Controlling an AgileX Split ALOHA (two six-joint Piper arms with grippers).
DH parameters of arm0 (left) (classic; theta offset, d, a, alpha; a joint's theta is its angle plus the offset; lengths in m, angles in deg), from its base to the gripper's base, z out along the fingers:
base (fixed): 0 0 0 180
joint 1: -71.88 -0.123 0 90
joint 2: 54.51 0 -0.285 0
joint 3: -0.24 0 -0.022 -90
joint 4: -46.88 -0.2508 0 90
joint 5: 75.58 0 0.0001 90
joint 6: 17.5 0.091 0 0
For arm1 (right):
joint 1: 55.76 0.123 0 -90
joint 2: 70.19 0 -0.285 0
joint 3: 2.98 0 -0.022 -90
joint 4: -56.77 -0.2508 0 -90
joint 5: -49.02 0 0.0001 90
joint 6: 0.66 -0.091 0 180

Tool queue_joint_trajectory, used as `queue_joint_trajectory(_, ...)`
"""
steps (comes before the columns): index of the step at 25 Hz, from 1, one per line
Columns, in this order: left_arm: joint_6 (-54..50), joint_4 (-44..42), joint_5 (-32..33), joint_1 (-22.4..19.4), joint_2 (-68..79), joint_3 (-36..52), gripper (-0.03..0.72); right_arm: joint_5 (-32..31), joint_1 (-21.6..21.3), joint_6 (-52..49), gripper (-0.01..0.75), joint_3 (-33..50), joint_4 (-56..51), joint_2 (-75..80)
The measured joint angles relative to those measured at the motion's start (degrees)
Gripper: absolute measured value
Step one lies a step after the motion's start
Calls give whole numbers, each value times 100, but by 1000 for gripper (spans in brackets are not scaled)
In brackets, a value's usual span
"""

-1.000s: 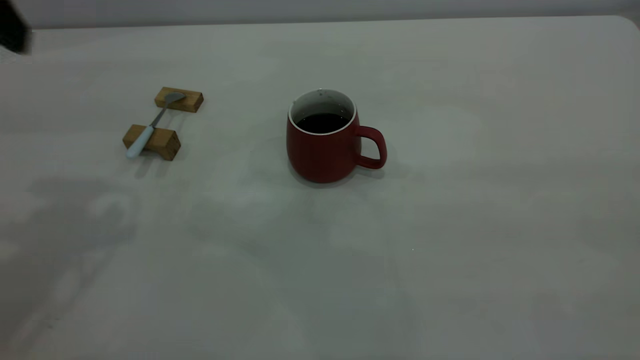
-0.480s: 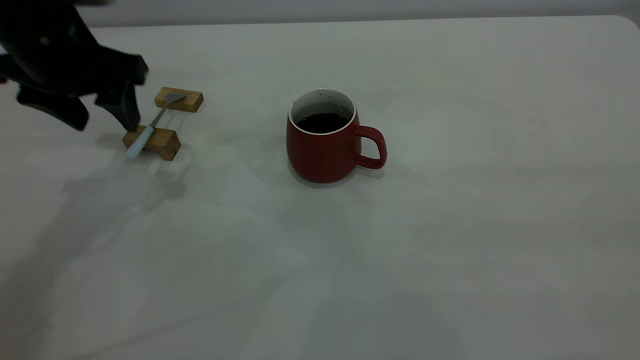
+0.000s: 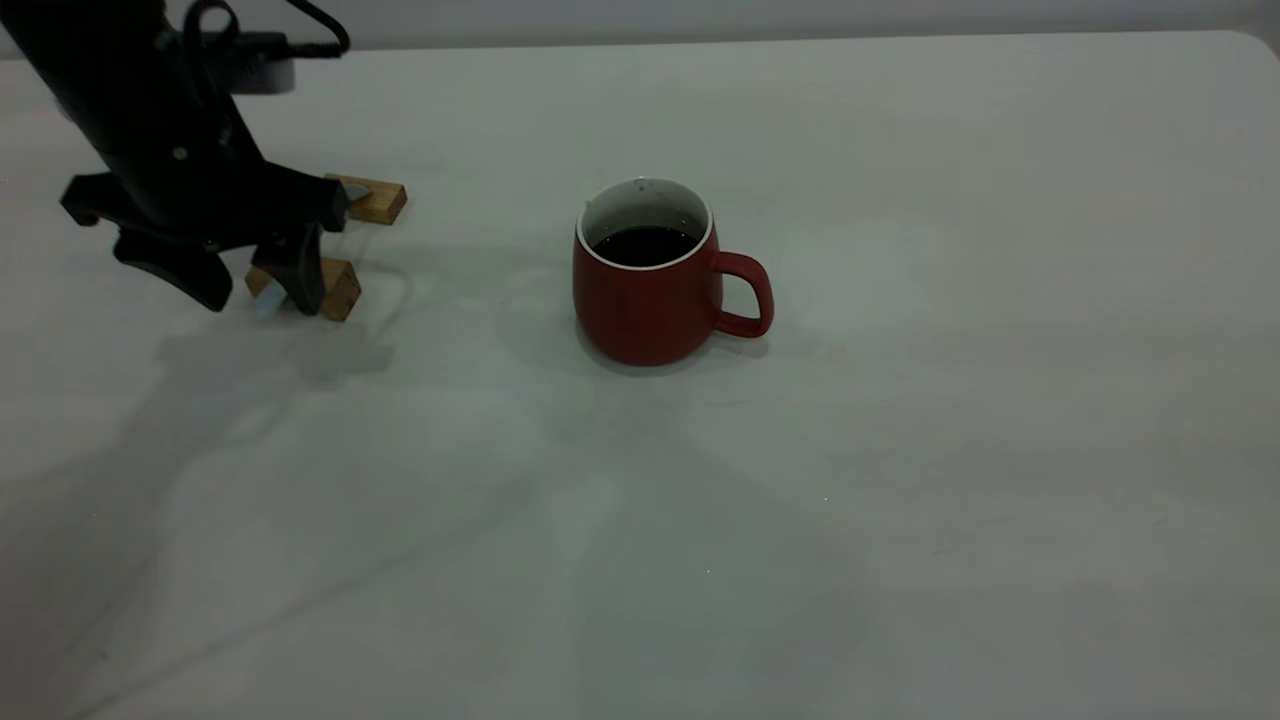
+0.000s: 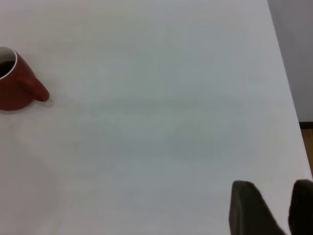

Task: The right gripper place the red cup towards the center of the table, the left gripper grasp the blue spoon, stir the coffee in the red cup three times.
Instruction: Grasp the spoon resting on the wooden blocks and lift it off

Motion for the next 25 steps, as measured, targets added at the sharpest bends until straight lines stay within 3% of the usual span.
queue_joint_trajectory(4,0,0,9,0,218,-184,612,0,0,0,238,0,0,0)
queue_joint_trajectory(8,0,0,31,0,410,-344,497,0,0,0,238,0,0,0)
queue_joint_trajectory(13,-10,8,61,0,453,-485,182,0,0,0,238,0,0,0)
queue_joint_trajectory(14,-52,29,119,0,453,-542,158,0,0,0,238,0,0,0)
queue_joint_trajectory(20,-991,528,1564,64,116,-1327,163,0,0,0,238,0,0,0)
queue_joint_trajectory(25,-2546,2423,3050,112,-182,-2141,163,-2,0,0,238,0,0,0)
